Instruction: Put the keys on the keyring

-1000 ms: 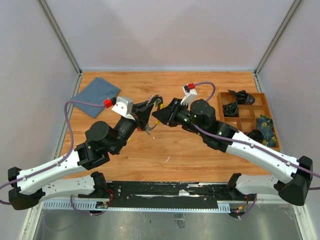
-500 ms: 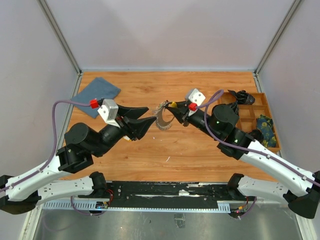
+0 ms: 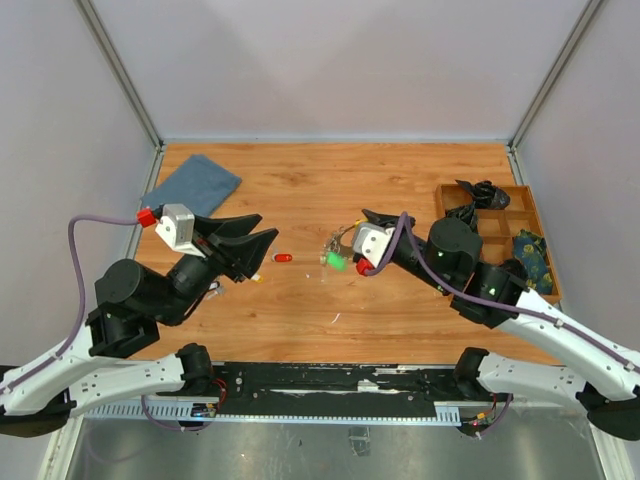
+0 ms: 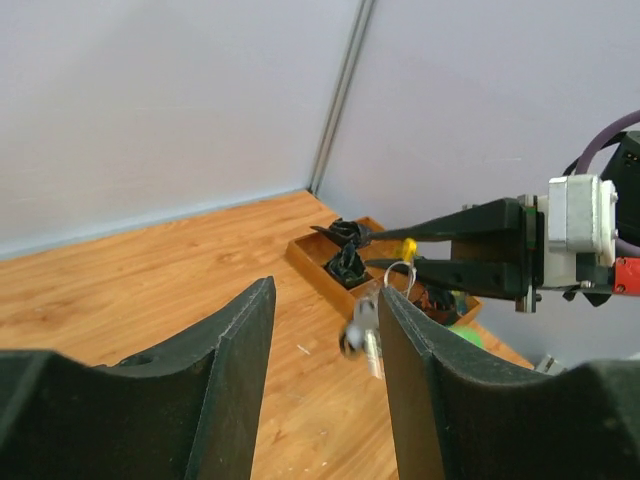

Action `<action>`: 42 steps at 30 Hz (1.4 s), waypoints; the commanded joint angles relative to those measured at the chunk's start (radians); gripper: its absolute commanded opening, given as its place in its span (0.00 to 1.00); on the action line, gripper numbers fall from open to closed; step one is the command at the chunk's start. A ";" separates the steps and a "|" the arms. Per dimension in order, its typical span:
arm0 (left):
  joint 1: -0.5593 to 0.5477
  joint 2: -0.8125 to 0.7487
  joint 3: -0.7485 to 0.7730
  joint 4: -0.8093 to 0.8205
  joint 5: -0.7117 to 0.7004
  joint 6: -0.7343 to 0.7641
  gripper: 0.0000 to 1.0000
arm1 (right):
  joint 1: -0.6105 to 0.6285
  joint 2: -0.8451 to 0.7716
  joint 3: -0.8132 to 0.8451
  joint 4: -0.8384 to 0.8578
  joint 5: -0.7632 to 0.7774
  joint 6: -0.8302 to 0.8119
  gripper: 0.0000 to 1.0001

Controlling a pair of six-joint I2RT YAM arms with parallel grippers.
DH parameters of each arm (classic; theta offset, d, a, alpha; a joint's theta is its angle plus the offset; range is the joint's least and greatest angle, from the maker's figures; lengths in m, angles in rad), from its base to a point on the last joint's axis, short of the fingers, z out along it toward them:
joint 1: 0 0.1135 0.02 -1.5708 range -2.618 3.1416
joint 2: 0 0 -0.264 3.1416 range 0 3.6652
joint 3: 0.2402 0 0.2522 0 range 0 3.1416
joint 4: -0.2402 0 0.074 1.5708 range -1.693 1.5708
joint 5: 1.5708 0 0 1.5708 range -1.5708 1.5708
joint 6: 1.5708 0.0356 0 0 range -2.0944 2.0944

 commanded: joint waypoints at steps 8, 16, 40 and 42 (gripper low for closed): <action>-0.006 0.065 0.043 -0.036 0.167 0.038 0.50 | -0.034 -0.058 0.157 -0.189 -0.045 -0.007 0.00; -0.005 0.079 0.014 -0.016 0.098 0.038 0.48 | -0.021 0.162 0.499 -0.669 0.238 0.222 0.00; -0.005 0.063 -0.016 -0.078 0.025 -0.030 0.47 | -0.062 0.403 0.590 -1.102 0.051 0.523 0.01; -0.005 0.063 -0.017 -0.082 0.027 -0.035 0.47 | -0.063 0.428 0.610 -1.144 0.069 0.525 0.01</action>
